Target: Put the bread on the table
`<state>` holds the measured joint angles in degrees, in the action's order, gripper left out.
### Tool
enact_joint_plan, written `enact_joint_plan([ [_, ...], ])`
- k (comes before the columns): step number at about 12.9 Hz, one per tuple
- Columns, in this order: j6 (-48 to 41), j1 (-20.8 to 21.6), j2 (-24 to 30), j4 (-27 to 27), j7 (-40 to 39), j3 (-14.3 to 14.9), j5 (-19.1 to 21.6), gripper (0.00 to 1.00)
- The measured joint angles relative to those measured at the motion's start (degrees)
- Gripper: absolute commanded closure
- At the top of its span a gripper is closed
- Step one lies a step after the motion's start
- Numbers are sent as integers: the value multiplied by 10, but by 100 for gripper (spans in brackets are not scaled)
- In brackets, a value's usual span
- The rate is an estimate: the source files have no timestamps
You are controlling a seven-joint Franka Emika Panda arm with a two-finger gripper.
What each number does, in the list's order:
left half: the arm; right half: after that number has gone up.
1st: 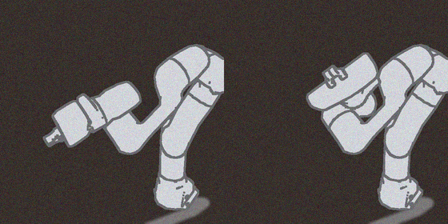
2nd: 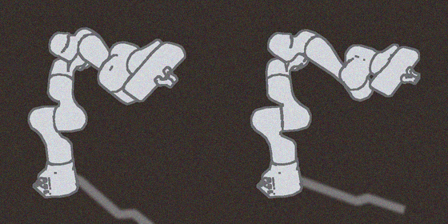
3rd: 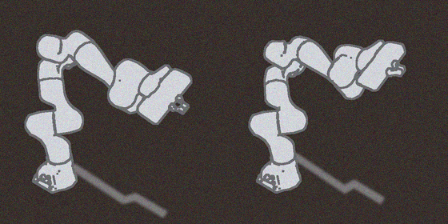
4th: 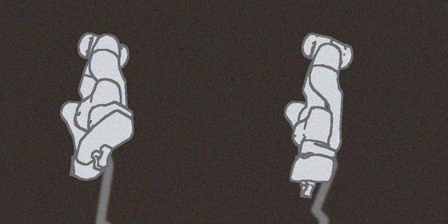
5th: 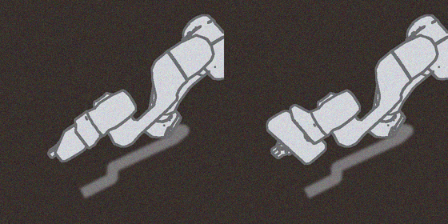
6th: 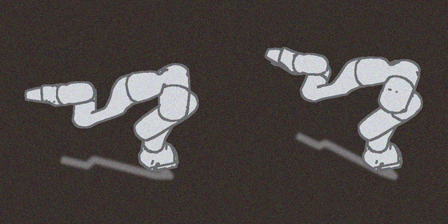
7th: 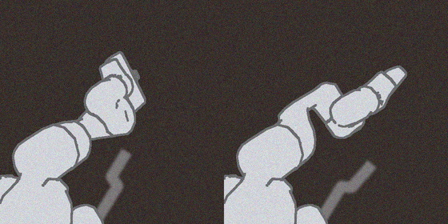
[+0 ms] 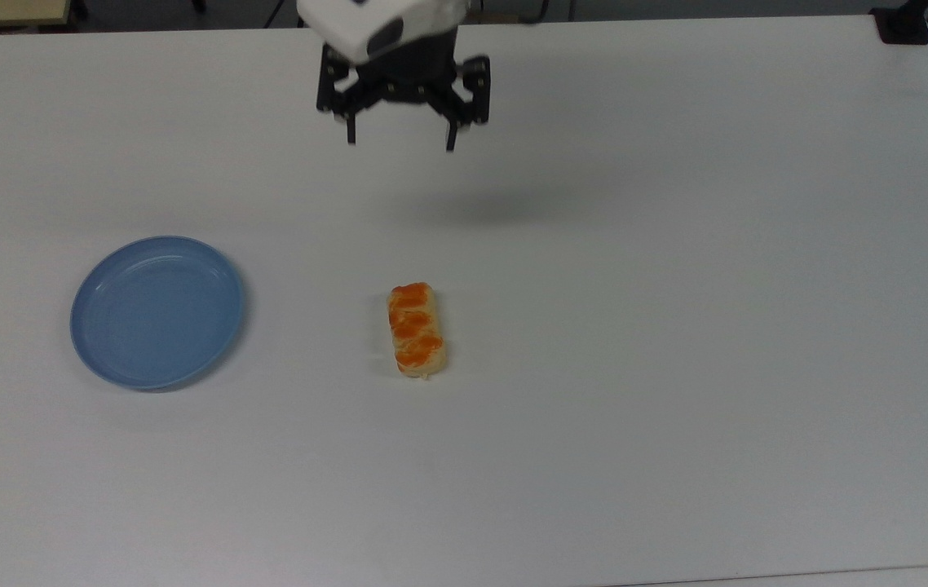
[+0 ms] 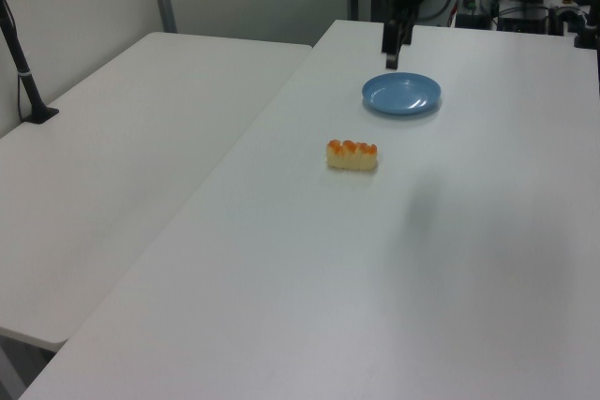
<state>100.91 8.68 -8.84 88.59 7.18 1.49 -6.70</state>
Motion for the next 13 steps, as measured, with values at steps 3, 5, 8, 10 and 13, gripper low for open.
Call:
enact_joint_plan([
  [3, -73, -13, 46, 3, -7, 1, 16, 0],
  [5, -92, -15, 59, 7, -10, 1, 17, 0],
  [8, -92, -16, 58, 11, -10, 2, 17, 0],
  [10, -92, -18, 58, 11, -10, 5, 17, 0],
  [13, -92, -20, 59, 10, -10, 7, 17, 0],
])
